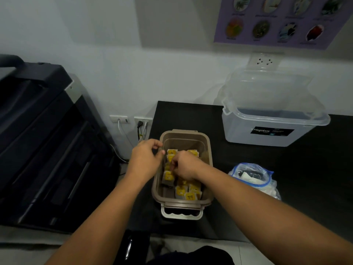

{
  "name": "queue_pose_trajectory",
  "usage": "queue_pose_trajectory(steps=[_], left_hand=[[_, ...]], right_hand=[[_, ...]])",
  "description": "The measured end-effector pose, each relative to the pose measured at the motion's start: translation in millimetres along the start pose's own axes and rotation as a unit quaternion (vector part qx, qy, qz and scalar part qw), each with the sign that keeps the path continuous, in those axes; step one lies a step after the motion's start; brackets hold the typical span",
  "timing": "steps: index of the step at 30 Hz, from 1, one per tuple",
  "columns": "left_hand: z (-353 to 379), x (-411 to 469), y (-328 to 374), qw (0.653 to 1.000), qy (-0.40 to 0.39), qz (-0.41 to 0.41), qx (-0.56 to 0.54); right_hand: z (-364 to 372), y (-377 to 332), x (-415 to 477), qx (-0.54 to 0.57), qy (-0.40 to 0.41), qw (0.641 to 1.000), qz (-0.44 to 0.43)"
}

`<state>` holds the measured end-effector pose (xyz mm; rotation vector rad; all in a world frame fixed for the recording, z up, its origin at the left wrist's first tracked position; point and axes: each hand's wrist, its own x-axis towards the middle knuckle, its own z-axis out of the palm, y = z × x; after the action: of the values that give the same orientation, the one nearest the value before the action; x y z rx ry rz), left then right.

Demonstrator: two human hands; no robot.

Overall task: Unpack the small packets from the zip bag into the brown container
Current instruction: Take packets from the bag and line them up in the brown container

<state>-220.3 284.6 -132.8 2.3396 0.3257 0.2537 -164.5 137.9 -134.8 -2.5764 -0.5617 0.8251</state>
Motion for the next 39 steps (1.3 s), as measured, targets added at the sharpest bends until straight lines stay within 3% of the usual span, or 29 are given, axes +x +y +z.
queue_pose_trajectory(steps=[4, 14, 22, 27, 34, 39], left_hand=[[2.6, -1.7, -2.8, 1.000, 0.004, -0.002, -0.015], [4.8, -2.8, -7.9, 1.000, 0.006, -0.002, -0.024], [5.2, -0.9, -9.4, 0.999, 0.002, -0.008, -0.037], [4.6, -0.8, -8.5, 0.999, -0.003, -0.011, -0.036], [2.6, -1.4, -7.2, 0.999, -0.010, -0.013, -0.038], [-0.1, -0.8, -4.2, 0.999, -0.022, -0.016, -0.015]], right_hand=[[11.0, -11.3, 13.0, -0.100, -0.004, 0.995, 0.028], [10.5, -20.0, 18.2, -0.145, 0.036, 0.985, 0.088], [34.2, -9.6, 29.2, -0.250, 0.075, 0.965, -0.003], [37.9, -9.9, 33.4, -0.333, 0.074, 0.940, 0.013], [36.6, -8.7, 39.7, -0.321, 0.105, 0.940, 0.038], [25.7, -13.8, 32.6, -0.258, 0.091, 0.961, 0.041]])
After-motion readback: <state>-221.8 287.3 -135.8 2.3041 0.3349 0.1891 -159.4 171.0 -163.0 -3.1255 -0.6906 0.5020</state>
